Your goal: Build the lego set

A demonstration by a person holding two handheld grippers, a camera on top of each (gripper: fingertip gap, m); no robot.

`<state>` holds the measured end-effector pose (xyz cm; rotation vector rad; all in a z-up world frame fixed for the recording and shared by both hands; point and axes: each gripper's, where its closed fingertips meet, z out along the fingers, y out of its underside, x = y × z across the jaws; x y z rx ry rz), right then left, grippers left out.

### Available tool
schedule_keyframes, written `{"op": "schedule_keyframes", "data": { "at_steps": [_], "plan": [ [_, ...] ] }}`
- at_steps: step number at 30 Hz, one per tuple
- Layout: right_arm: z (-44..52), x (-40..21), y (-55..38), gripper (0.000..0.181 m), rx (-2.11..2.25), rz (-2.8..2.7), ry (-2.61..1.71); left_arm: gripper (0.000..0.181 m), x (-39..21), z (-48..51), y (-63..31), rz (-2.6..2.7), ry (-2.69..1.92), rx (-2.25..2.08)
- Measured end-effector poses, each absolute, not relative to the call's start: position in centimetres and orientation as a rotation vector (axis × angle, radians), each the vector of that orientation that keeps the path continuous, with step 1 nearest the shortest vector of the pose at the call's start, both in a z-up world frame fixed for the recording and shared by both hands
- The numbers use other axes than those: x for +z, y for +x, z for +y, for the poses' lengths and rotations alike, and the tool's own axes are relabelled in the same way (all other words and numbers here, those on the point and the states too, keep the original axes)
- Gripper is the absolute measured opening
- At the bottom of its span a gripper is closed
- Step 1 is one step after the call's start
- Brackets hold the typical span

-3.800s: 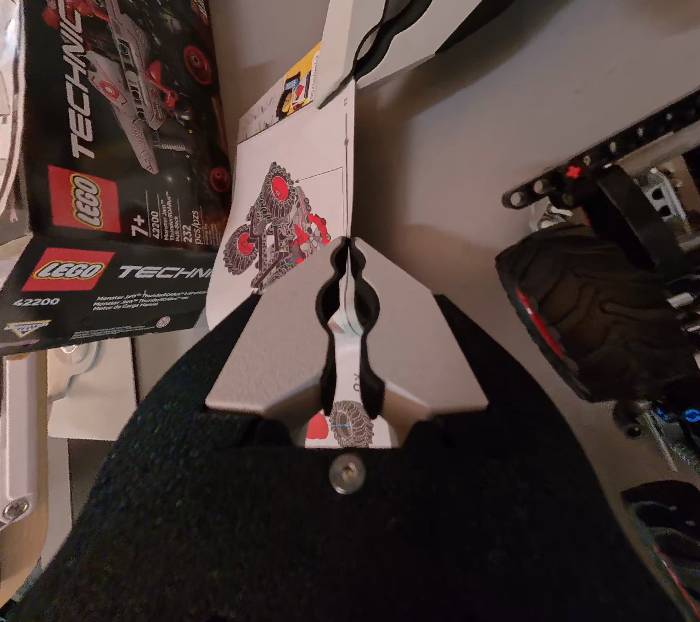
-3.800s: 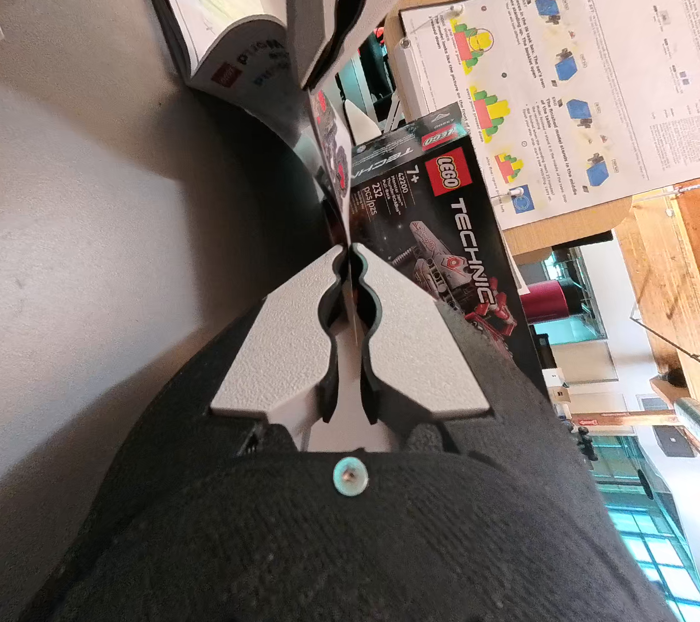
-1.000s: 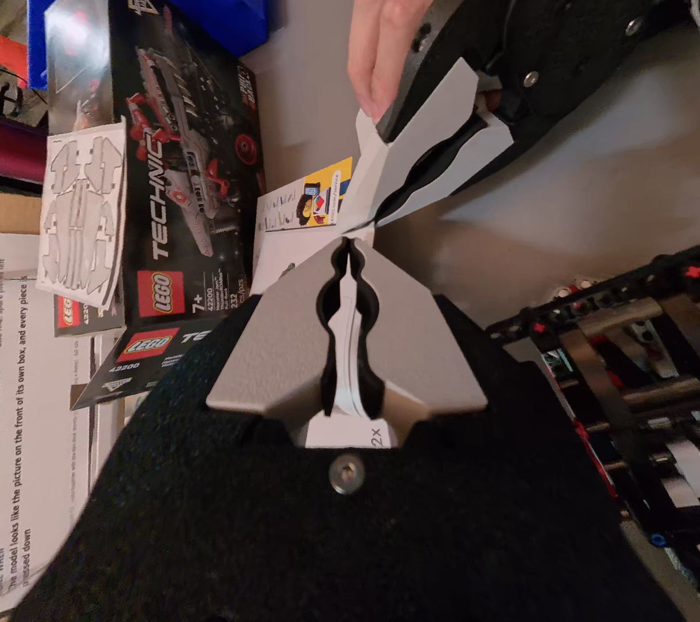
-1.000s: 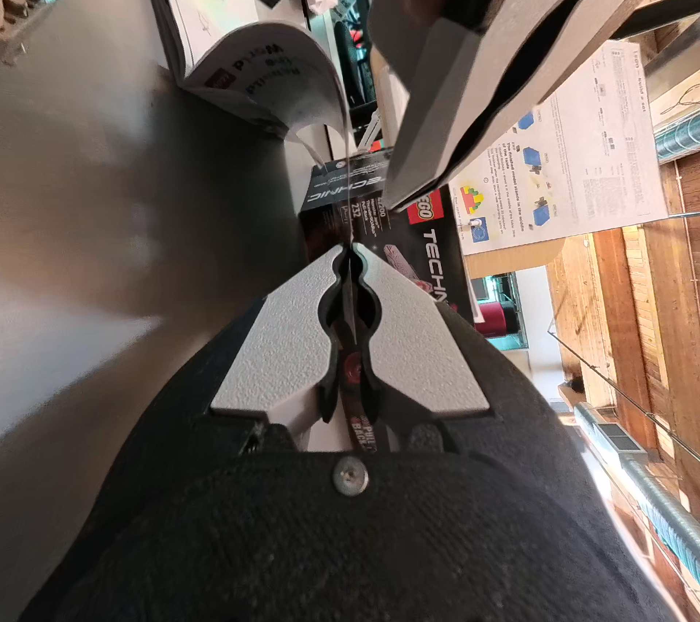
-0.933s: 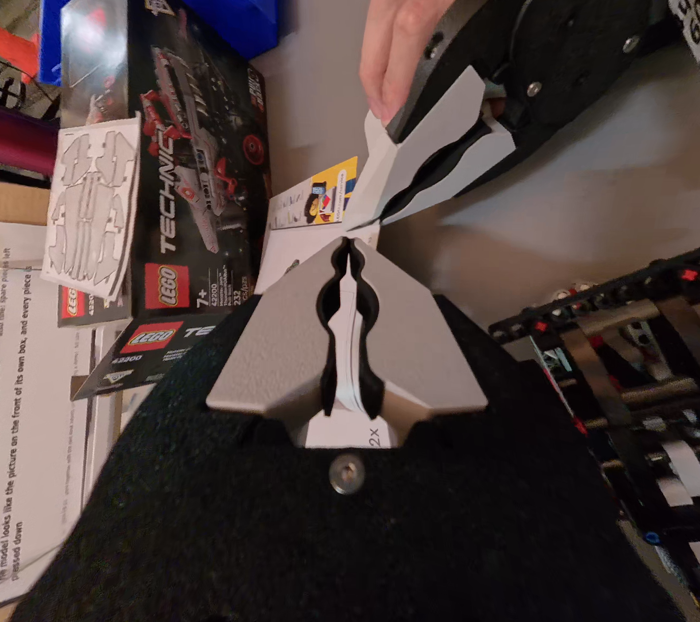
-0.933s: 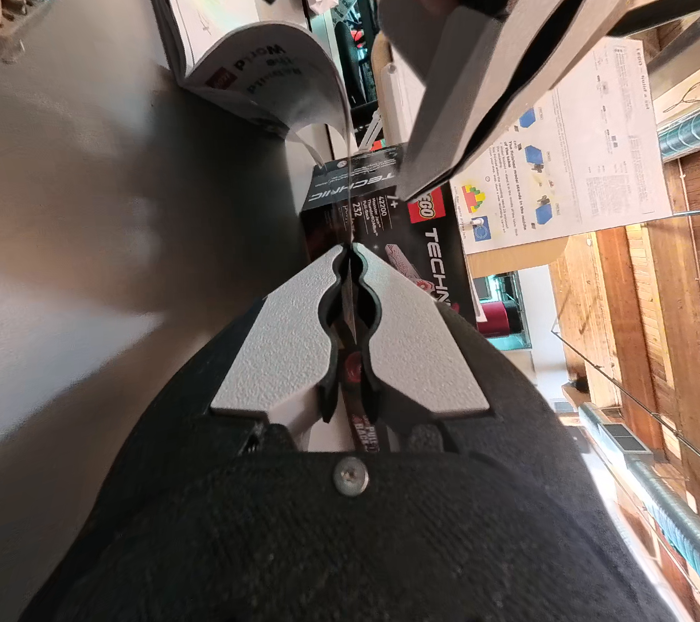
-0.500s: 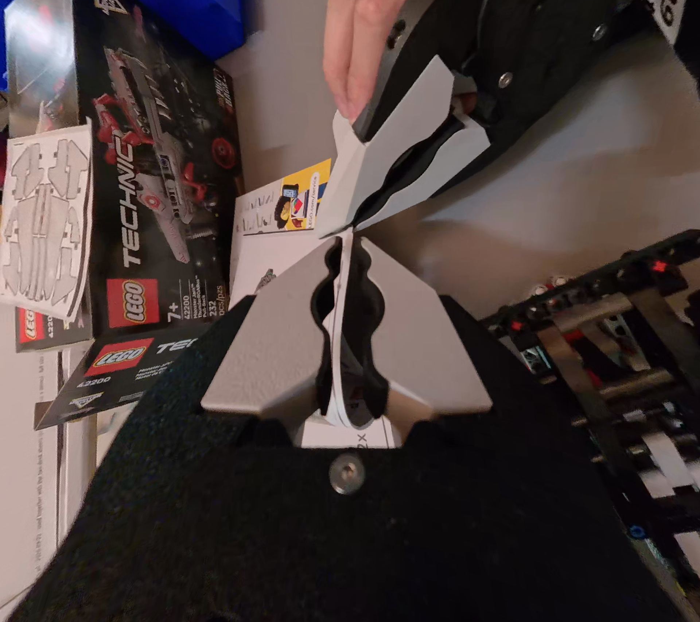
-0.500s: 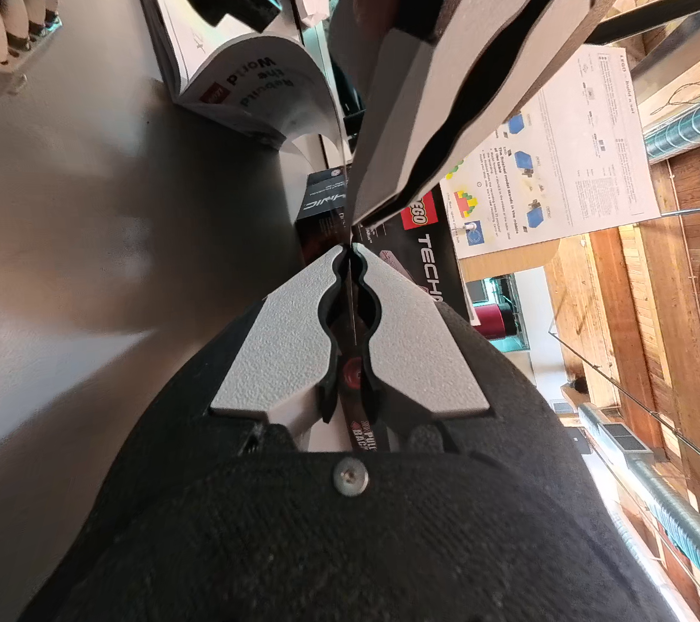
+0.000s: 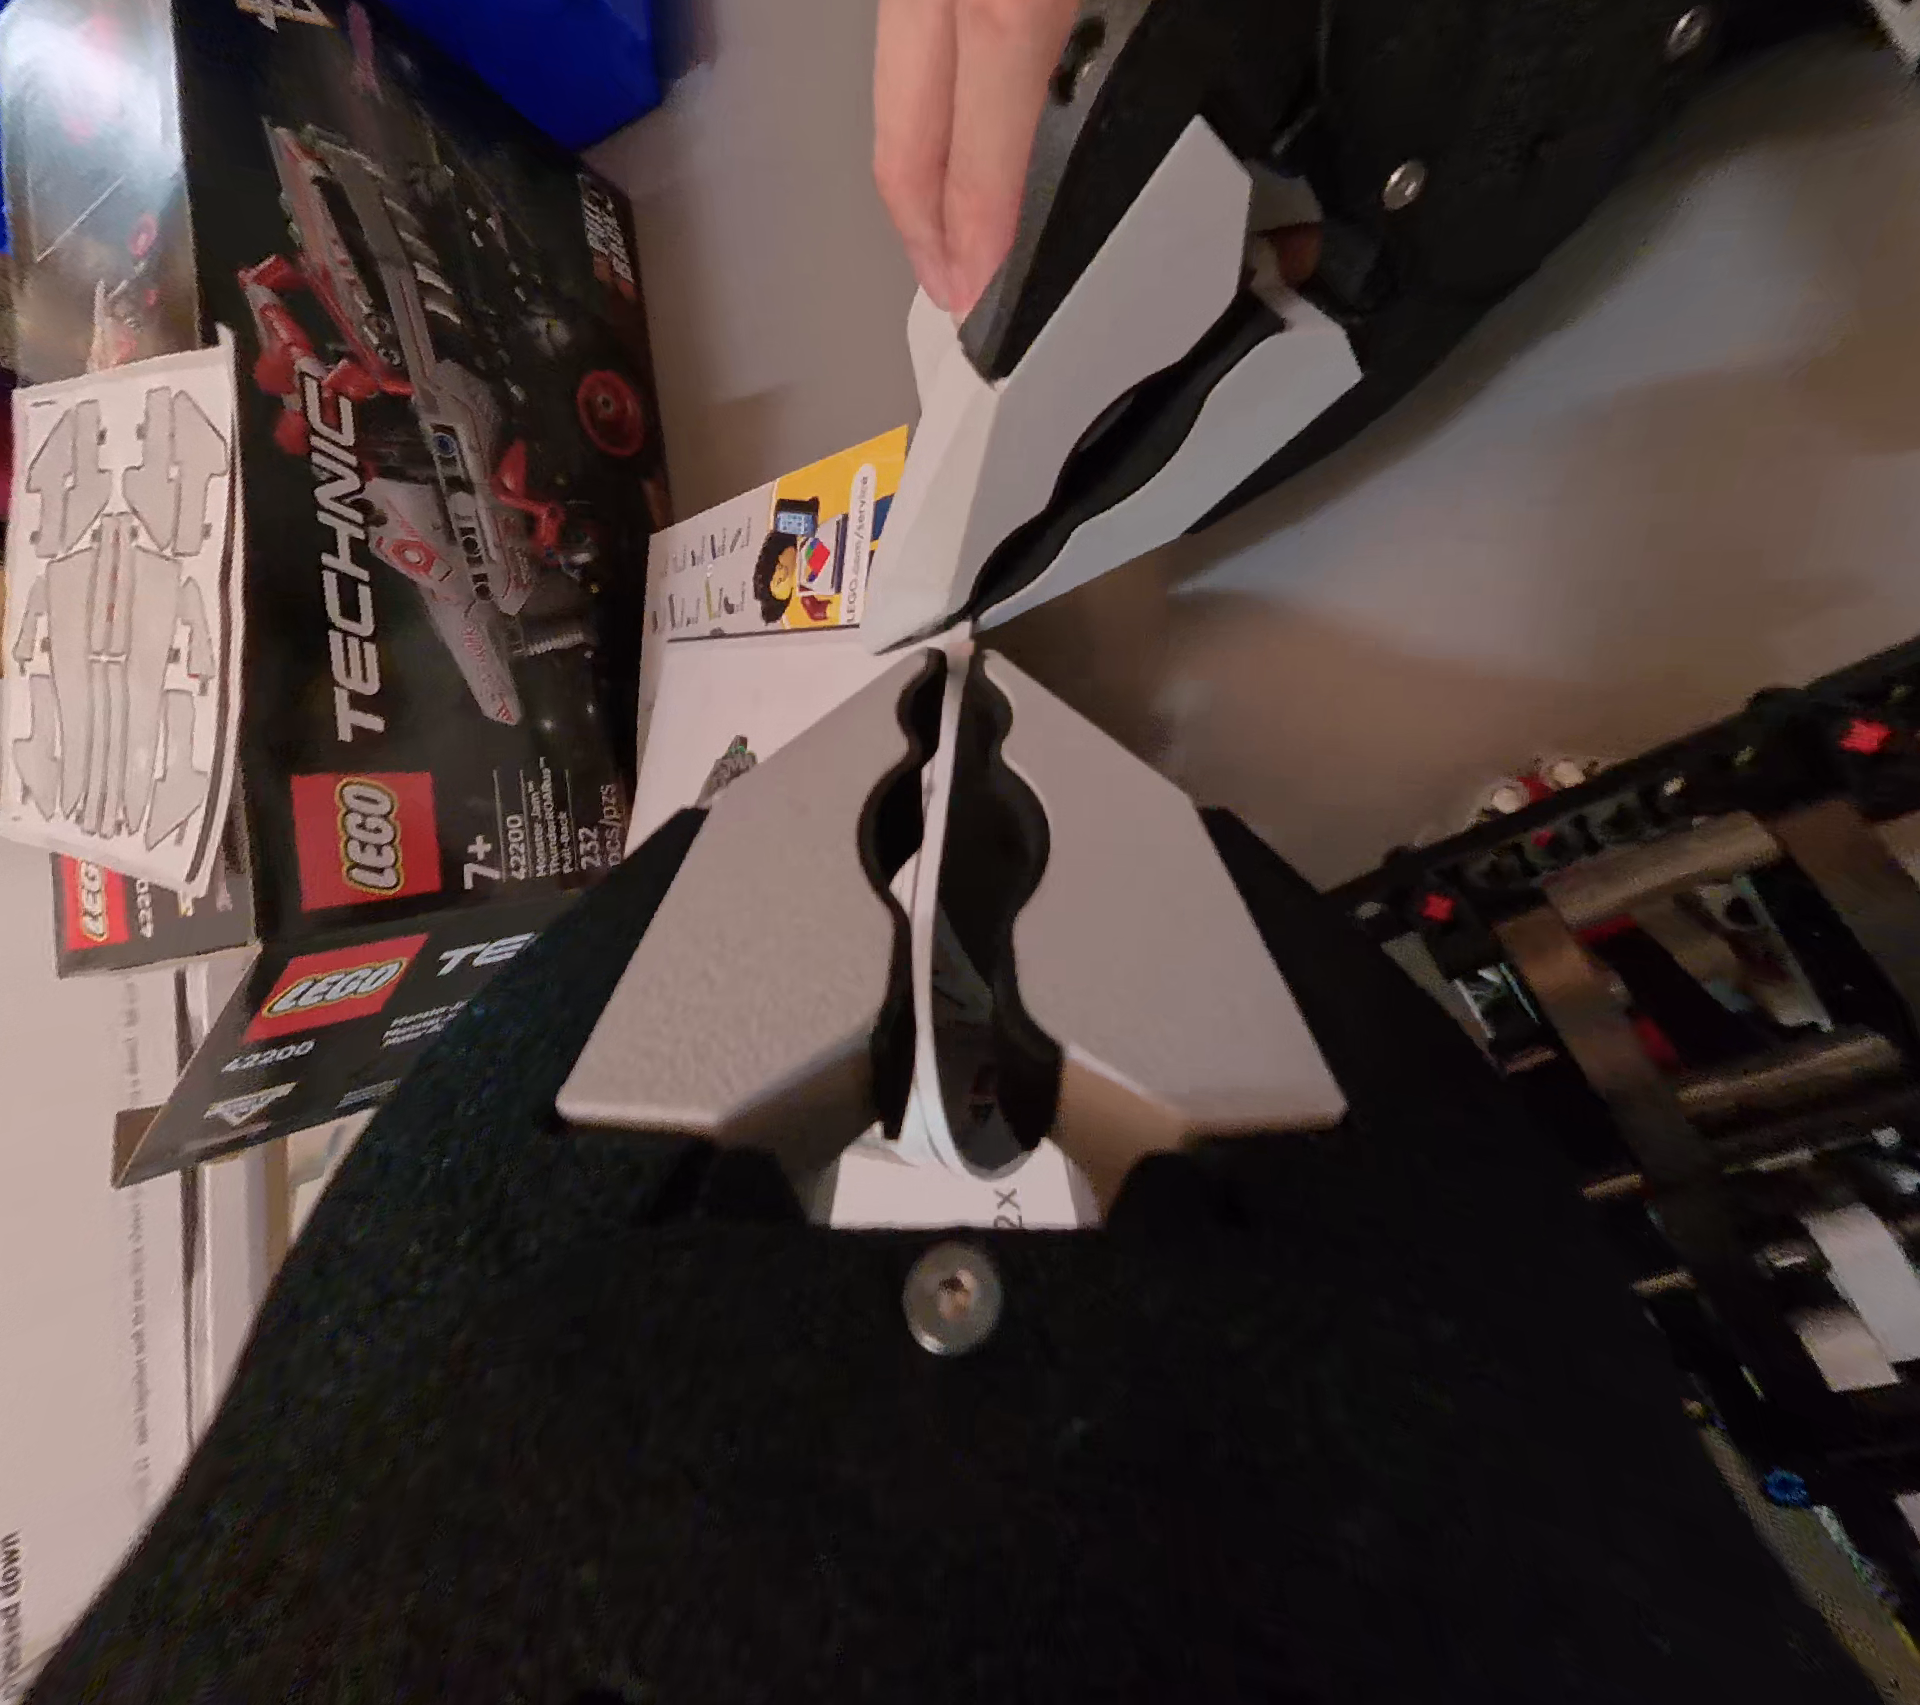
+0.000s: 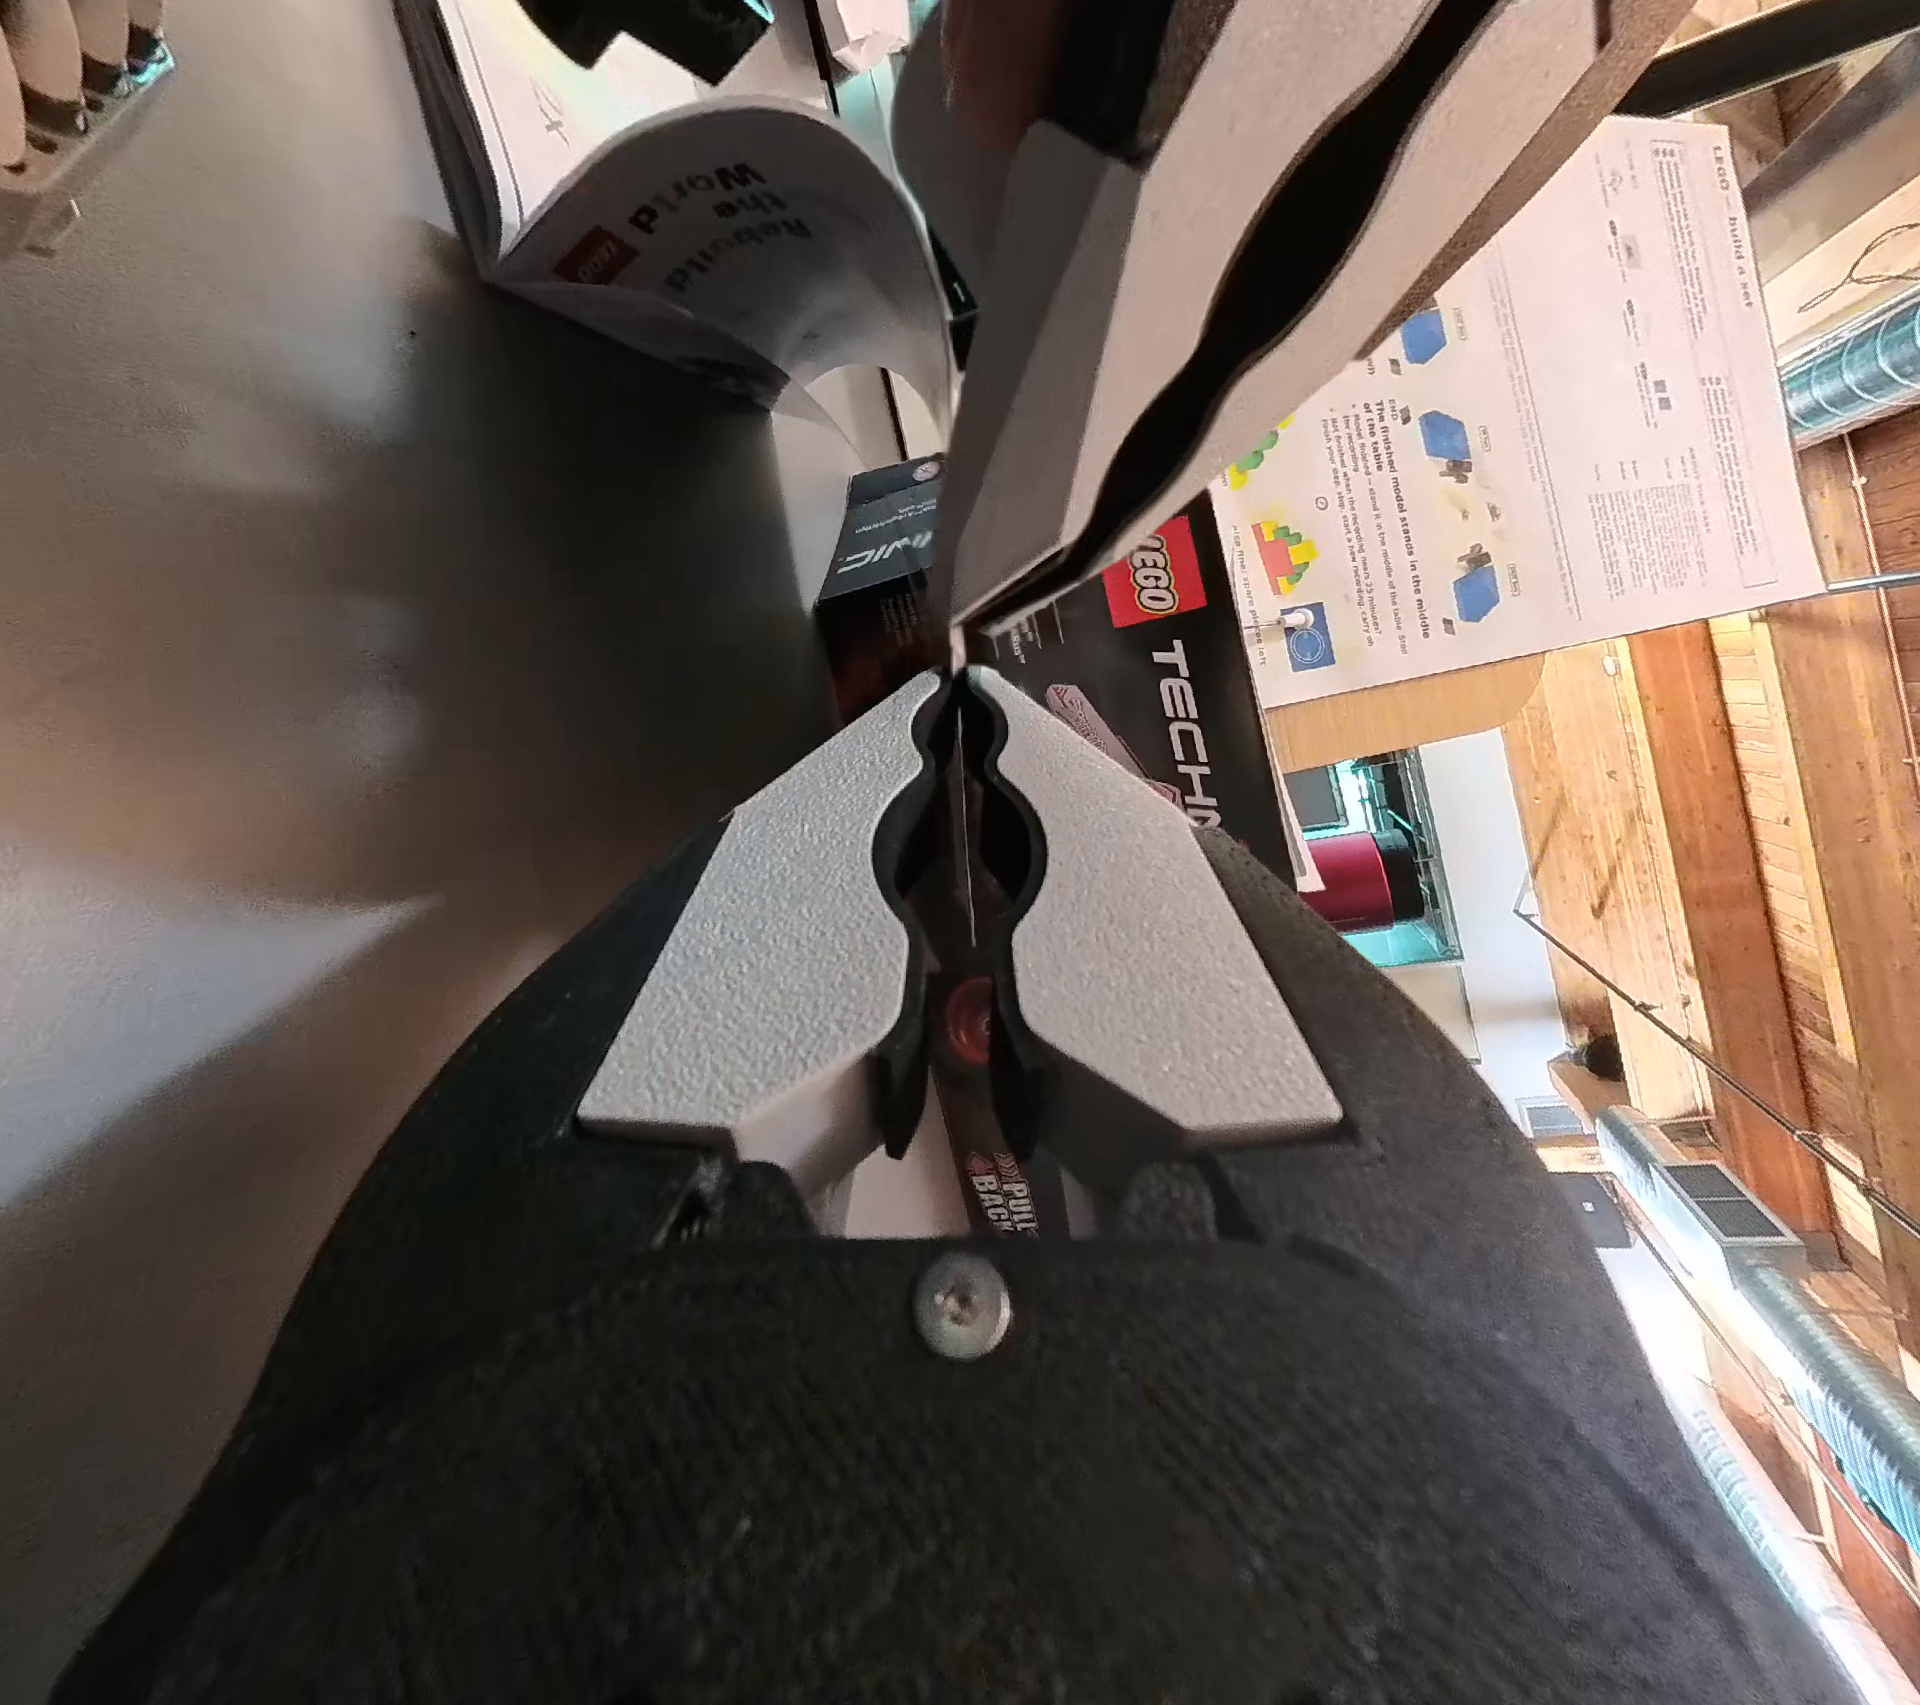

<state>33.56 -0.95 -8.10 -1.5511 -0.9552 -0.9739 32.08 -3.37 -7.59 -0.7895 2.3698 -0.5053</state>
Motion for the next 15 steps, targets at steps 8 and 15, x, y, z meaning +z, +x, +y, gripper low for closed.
{"op": "schedule_keyframes", "data": {
  "at_steps": [8,15],
  "plan": [
    [-1.0,-8.1,33.5,0.0,-0.972,-0.957,-1.545,0.0,-6.9,-2.9,32.4,2.325,-0.831,-0.525],
    [-1.0,-7.8,33.6,0.003,-0.99,-0.943,-1.526,0.0,-6.2,-2.2,32.7,2.269,-0.898,-0.562]
  ]
}}
